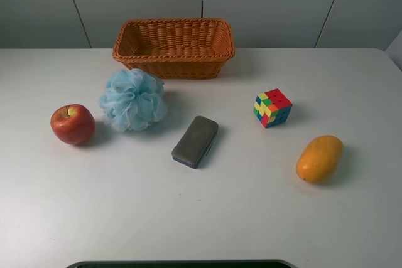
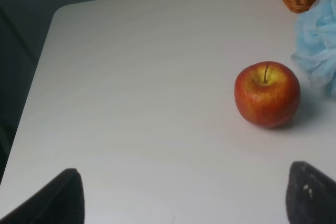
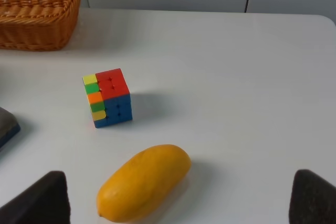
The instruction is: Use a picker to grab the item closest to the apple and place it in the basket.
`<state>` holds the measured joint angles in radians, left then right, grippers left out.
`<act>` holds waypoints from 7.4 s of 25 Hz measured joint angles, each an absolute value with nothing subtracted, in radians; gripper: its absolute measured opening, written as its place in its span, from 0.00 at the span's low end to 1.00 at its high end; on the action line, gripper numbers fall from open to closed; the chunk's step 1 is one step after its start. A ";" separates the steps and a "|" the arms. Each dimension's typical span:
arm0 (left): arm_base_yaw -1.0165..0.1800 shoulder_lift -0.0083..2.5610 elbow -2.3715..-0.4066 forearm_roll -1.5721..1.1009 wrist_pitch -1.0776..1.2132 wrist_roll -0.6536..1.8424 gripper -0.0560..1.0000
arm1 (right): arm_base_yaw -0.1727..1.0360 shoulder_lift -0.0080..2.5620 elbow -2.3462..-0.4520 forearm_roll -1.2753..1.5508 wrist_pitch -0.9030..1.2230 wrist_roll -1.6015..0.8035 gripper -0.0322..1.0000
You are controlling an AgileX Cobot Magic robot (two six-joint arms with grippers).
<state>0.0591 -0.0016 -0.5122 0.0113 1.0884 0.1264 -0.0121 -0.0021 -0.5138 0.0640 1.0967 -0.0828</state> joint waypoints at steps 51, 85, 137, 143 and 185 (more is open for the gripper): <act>-0.330 1.448 -1.076 -0.023 0.854 -0.110 0.75 | -0.012 -0.002 -0.514 0.066 1.097 -0.083 0.64; -0.472 2.117 -1.318 -0.098 0.626 -0.129 0.68 | -0.012 -0.002 -0.514 0.066 1.097 -0.083 0.64; -0.468 2.352 -2.254 0.058 1.022 -0.176 0.14 | -0.012 -0.002 -0.514 0.066 1.097 -0.083 0.64; -0.468 2.455 -2.254 0.056 0.914 -0.178 0.14 | -0.012 -0.002 -0.514 0.066 1.097 -0.083 0.64; -0.452 1.005 -1.175 0.139 1.222 -0.027 0.75 | -0.012 -0.002 -0.514 0.066 1.097 -0.083 0.64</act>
<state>-0.4515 1.0050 -1.1751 0.1385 1.2220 -0.0271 -0.0121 -0.0021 -0.5138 0.0660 1.0967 -0.0828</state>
